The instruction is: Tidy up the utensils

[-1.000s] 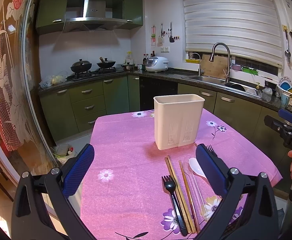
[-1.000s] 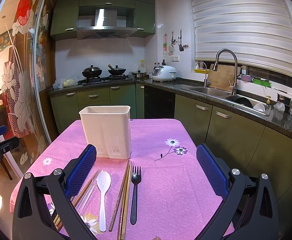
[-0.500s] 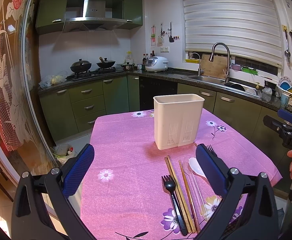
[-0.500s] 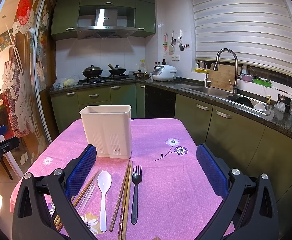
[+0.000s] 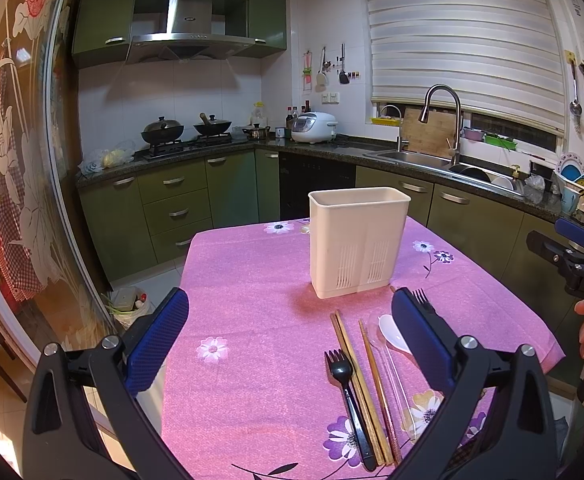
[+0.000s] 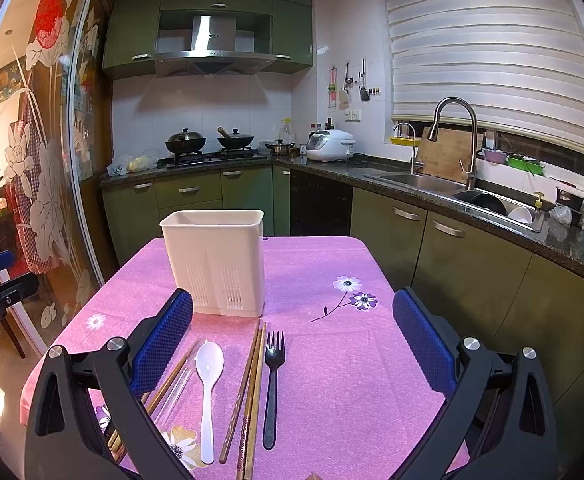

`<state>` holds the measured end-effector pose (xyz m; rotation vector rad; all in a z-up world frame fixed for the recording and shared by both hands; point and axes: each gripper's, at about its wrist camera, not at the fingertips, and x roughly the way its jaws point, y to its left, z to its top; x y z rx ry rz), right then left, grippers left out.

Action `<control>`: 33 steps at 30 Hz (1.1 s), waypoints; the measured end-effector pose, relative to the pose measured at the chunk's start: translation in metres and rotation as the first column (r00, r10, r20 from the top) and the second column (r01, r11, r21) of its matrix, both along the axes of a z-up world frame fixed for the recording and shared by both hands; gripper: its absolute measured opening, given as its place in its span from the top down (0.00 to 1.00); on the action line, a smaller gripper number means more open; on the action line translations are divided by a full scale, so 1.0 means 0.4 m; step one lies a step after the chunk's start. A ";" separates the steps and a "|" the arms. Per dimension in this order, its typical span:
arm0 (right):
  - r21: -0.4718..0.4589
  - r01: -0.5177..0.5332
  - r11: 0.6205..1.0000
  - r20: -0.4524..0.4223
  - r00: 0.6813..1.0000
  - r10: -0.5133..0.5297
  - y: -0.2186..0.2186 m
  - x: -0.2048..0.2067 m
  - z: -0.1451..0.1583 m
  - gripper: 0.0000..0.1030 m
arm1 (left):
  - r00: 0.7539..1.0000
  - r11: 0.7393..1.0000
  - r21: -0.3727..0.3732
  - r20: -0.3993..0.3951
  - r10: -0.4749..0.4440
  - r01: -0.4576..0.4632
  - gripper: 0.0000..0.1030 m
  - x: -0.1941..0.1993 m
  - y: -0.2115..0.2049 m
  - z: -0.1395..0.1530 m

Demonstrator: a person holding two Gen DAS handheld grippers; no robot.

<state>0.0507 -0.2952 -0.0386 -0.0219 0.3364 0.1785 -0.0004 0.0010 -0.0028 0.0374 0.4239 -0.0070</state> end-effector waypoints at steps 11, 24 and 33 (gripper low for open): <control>-0.001 0.000 1.000 -0.002 1.000 0.000 0.002 -0.001 0.000 0.04 | 1.000 1.000 -0.001 -0.001 -0.001 0.001 0.06 0.000 0.001 -0.001; -0.002 -0.002 1.000 -0.014 1.000 0.002 0.034 0.022 -0.063 0.04 | 1.000 1.000 -0.001 -0.007 0.000 0.000 0.06 -0.005 0.004 -0.016; -0.007 -0.008 1.000 -0.045 0.999 0.007 0.018 0.030 -0.064 0.04 | 0.999 1.000 -0.013 -0.039 -0.007 0.007 0.06 0.000 0.002 -0.028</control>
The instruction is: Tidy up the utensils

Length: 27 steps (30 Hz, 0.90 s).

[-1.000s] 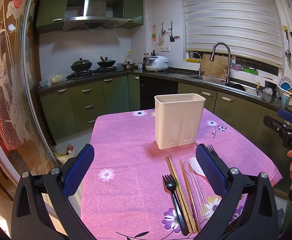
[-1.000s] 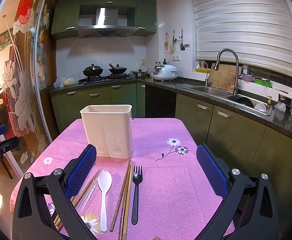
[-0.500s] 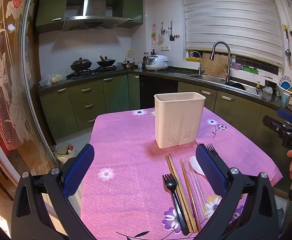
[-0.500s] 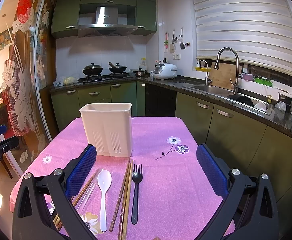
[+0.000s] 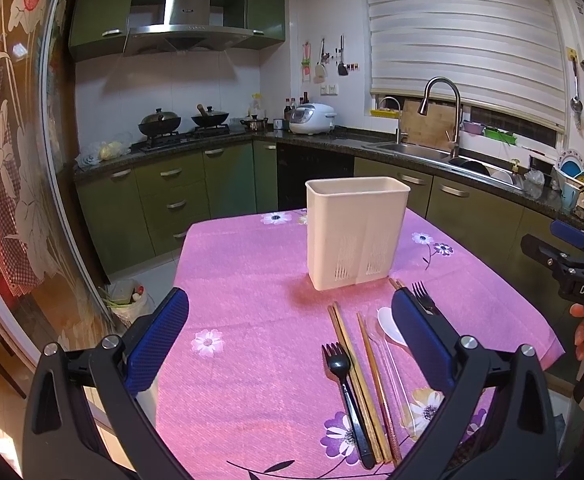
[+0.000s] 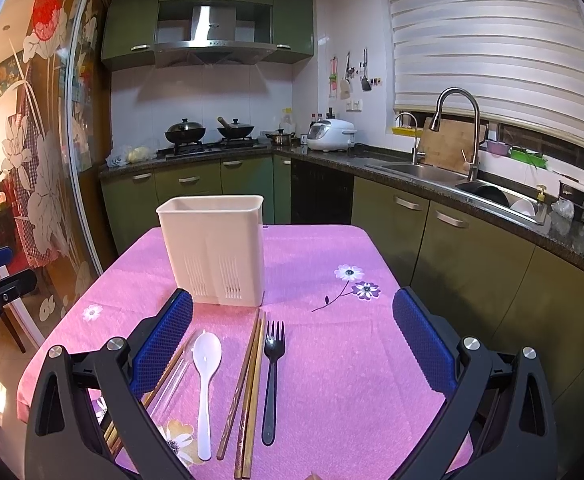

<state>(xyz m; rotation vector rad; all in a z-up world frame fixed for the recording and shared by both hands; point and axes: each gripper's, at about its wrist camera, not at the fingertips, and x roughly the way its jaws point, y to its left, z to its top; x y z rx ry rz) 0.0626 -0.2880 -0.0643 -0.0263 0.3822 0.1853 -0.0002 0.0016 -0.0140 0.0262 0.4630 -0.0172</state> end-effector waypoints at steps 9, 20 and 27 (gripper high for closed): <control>-0.009 -0.010 1.000 -0.073 0.997 0.010 -0.002 0.038 -0.013 0.04 | 0.971 0.995 -0.084 -0.235 0.036 -0.057 0.06 0.087 0.000 -0.050; 0.015 -0.009 1.000 -0.109 0.994 0.010 -0.033 0.060 -0.040 0.04 | 0.806 0.981 -0.164 -0.592 -0.010 -0.108 0.33 0.212 -0.056 -0.215; 0.046 0.009 0.999 -0.120 0.993 -0.003 -0.068 0.064 -0.050 0.04 | 0.728 0.984 -0.144 -0.686 -0.023 -0.105 0.50 0.261 -0.087 -0.262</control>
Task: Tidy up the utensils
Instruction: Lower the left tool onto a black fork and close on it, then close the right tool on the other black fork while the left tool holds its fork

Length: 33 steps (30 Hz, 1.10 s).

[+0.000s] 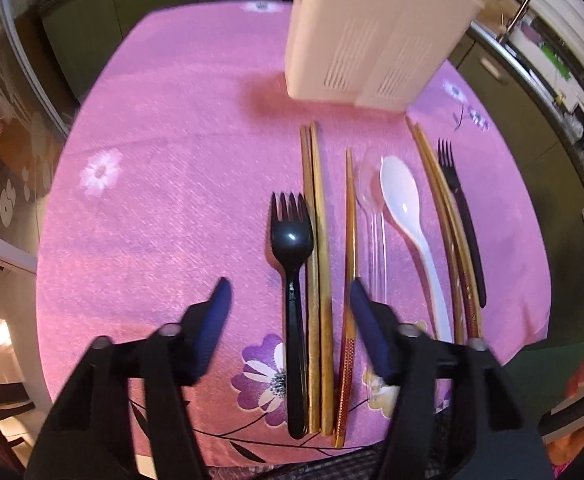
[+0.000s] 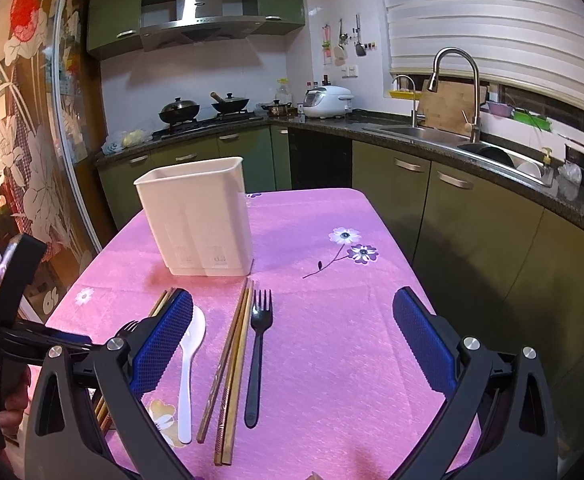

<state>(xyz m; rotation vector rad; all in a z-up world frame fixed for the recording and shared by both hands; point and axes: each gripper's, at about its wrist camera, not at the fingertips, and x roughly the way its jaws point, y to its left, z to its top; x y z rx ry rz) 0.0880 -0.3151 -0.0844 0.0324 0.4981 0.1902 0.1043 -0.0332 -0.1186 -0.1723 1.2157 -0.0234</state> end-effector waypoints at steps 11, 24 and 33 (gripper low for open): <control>0.030 0.007 1.000 -0.005 1.000 -0.007 -0.028 0.004 -0.006 0.04 | 0.999 0.999 0.037 -0.051 0.005 -0.004 0.68 0.041 0.011 -0.019; 0.012 -0.009 1.000 -0.005 1.000 0.009 -0.007 0.005 -0.004 0.04 | 0.998 0.997 0.050 -0.042 -0.050 0.052 0.89 0.088 -0.022 -0.036; 0.015 -0.031 0.999 -0.073 0.997 0.032 -0.001 0.035 -0.016 0.04 | 0.998 0.992 0.111 -0.015 -0.056 0.057 0.92 0.106 -0.055 -0.038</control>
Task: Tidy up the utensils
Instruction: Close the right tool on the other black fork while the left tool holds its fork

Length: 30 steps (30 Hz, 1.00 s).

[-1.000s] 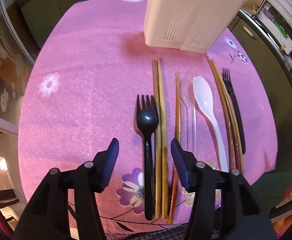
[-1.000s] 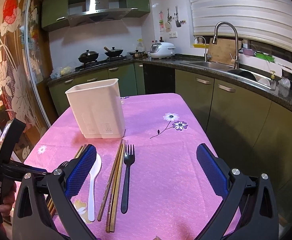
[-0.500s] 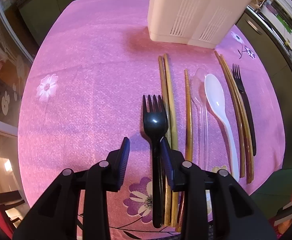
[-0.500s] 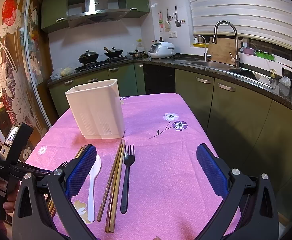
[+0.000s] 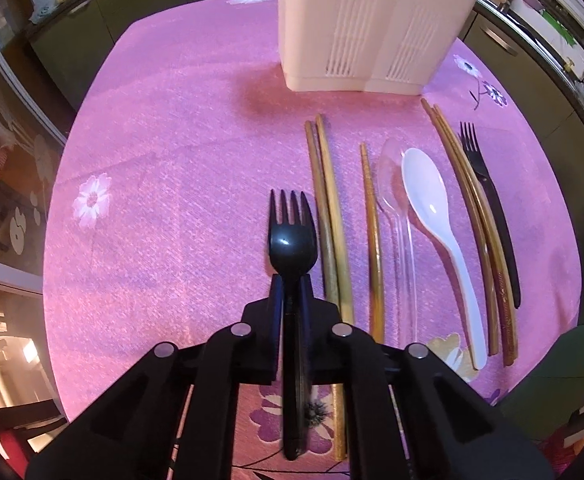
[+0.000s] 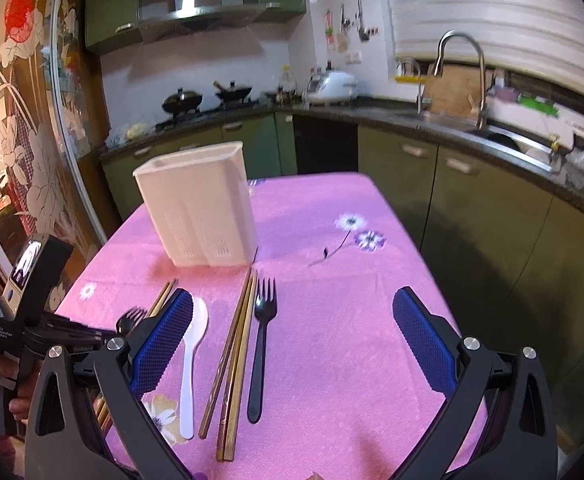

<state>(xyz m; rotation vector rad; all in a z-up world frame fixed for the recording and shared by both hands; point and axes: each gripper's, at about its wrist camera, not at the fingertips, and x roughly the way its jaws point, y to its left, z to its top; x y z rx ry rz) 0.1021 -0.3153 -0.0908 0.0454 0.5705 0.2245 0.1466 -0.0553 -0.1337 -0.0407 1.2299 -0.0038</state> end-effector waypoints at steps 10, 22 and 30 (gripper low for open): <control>-0.107 -0.124 0.986 -0.239 0.966 0.096 0.031 0.185 -0.089 0.04 | 0.993 0.998 0.015 0.106 0.060 -0.062 0.92 -0.014 0.066 0.049; -0.093 -0.269 0.959 -0.498 0.846 0.189 0.108 0.328 -0.201 0.76 | 0.988 0.998 -0.003 0.140 0.061 -0.061 0.92 -0.021 0.098 0.067; -0.081 -0.311 0.947 -0.520 0.824 0.226 0.166 0.322 -0.206 0.75 | 0.988 0.999 -0.014 0.150 0.047 -0.045 0.92 -0.032 0.095 0.073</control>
